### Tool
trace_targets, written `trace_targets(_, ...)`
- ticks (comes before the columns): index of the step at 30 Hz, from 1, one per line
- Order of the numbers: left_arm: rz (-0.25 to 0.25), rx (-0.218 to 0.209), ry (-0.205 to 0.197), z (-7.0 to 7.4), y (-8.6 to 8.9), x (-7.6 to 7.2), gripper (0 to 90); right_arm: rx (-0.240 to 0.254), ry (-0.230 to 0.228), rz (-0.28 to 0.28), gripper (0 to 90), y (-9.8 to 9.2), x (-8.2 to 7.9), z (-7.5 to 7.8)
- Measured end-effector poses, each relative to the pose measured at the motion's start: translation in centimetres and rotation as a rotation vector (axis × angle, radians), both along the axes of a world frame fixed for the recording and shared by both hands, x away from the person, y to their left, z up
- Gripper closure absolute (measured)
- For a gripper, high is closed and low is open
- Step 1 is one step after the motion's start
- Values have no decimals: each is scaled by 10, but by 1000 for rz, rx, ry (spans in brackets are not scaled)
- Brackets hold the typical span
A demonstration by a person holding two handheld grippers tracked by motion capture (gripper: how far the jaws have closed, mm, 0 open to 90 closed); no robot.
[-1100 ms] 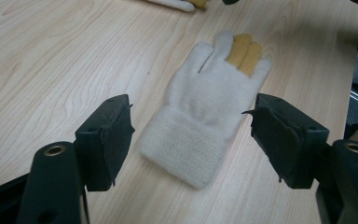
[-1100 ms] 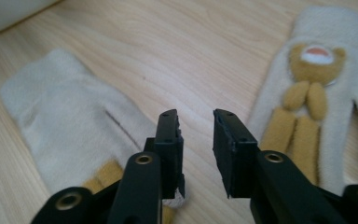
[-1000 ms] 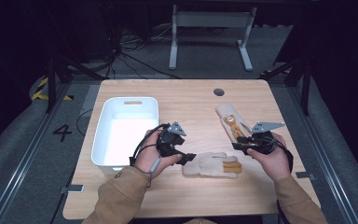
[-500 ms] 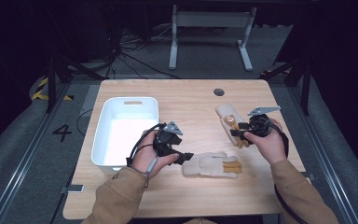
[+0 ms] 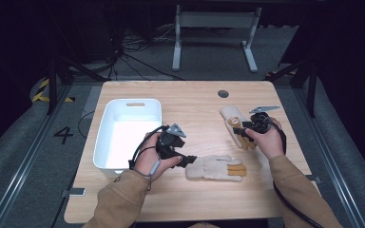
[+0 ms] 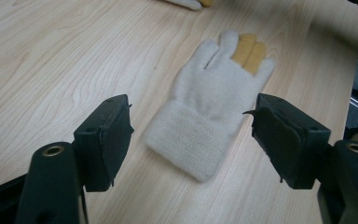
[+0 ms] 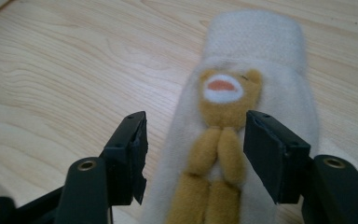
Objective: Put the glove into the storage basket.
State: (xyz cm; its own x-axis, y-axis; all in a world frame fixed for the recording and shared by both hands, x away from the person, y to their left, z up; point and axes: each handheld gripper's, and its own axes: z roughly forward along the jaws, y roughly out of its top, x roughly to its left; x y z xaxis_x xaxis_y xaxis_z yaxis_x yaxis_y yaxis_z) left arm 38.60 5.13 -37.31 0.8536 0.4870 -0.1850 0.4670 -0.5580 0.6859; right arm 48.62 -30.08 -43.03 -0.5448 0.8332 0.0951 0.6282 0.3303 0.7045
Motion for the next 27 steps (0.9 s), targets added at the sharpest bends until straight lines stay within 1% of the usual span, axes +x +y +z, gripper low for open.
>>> trace_targets(1, 0, 1, -1, 0, 0, 0, 291, -6, 1, -13, 410, -1, 2, -4)
trace_targets(4, -1, 0, 3, -1, -1, 0, 288, -13, 10, -27, 402, -1, 4, -8)
trace_targets(5, -6, 5, 4, -2, -2, 0, 286, -25, 11, -61, 383, -3, 6, -13)
trace_targets(6, -6, 5, 4, -2, -2, 0, 285, -25, 11, -61, 383, -3, 6, -13)
trace_targets(7, -12, 12, 9, -4, -3, 0, 284, -32, 10, -92, 357, -4, 8, -17)
trace_targets(8, -12, 12, 9, -4, -3, 0, 284, -32, 10, -92, 357, -4, 8, -17)
trace_targets(10, -11, 15, 14, -5, -4, 0, 283, -58, 3, -92, 358, -3, 9, -20)
trace_targets(13, -11, 17, 15, -5, -4, 0, 281, -87, 1, -96, 374, -1, 9, -21)
trace_targets(15, -13, 18, 13, -6, -5, 0, 281, -107, -2, -99, 412, 1, 9, -21)
trace_targets(16, -12, 17, 15, -6, -6, 0, 281, -110, -1, -99, 447, 1, 10, -21)
trace_targets(17, -12, 17, 14, -6, -6, 0, 281, -114, 4, -97, 561, 0, 10, -20)
trace_targets(18, -11, 17, 14, -6, -5, 0, 281, -108, 16, -96, 613, -1, 10, -19)
trace_targets(19, -13, 17, 13, -6, -5, 0, 281, -104, 33, -94, 688, -2, 11, -17)
trace_targets(20, -13, 17, 13, -6, -5, 0, 281, -104, 33, -94, 688, -2, 11, -17)
trace_targets(21, -14, 16, 13, -6, -5, 0, 281, -105, 65, -81, 745, -5, 12, -14)
trace_targets(22, -14, 16, 15, -6, -5, 0, 281, -105, 65, -81, 745, -5, 12, -14)
trace_targets(23, -9, 14, 16, -6, -4, 0, 281, -125, 65, -71, 769, -5, 12, -13)
trace_targets(25, -9, 12, 15, -6, -3, 1, 281, -127, 63, -74, 774, -5, 12, -13)
trace_targets(27, -6, 11, 16, -6, -2, 2, 281, -131, 49, -67, 783, -5, 10, -12)
